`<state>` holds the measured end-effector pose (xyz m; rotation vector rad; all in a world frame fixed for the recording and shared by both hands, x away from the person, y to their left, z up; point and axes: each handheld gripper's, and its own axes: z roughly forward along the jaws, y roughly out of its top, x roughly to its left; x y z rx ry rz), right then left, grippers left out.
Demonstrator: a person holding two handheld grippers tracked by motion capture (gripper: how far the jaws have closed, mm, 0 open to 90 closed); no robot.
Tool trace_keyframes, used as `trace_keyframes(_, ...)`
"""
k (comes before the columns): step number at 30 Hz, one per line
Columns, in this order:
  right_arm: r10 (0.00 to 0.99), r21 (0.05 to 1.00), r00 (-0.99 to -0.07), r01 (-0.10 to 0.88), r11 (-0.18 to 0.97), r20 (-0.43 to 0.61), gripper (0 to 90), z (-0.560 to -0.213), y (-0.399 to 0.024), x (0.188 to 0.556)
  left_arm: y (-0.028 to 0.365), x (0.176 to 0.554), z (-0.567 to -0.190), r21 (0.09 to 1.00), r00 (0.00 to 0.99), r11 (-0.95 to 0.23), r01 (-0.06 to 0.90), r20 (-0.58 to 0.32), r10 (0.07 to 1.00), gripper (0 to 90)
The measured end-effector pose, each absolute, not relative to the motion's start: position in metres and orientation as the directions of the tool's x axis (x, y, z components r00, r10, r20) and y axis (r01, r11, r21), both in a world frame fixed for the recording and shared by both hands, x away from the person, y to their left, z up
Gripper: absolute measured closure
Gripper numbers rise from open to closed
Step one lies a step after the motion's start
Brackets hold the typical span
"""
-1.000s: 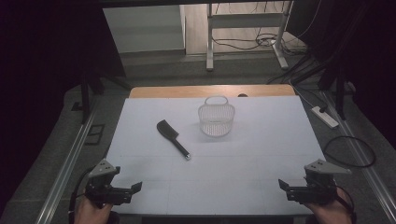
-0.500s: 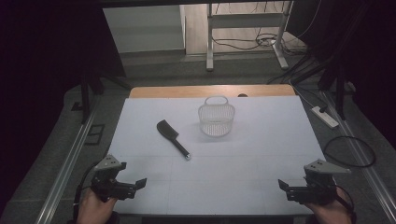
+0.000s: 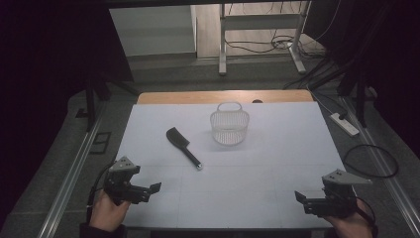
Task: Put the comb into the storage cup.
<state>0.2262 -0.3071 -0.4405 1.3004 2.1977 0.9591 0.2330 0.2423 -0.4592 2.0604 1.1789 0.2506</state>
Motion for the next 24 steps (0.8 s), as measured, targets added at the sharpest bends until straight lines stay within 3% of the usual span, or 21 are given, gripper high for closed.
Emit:
trace_keyframes(15, 0.875, 0.733, -0.485, 0.594, 0.332, -0.003, 0.0, -0.441, -0.307, 0.226, 0.226, 0.252, -0.458, 0.682, 0.600, -0.356, 0.639, -0.153, 0.785, 0.0)
trace_keyframes(24, 0.874, 0.732, -0.486, 0.595, 0.333, -0.003, 0.0, -0.441, -0.307, 0.226, 0.220, 0.265, -0.459, 0.675, 0.602, -0.343, 0.653, -0.188, 0.776, 0.0)
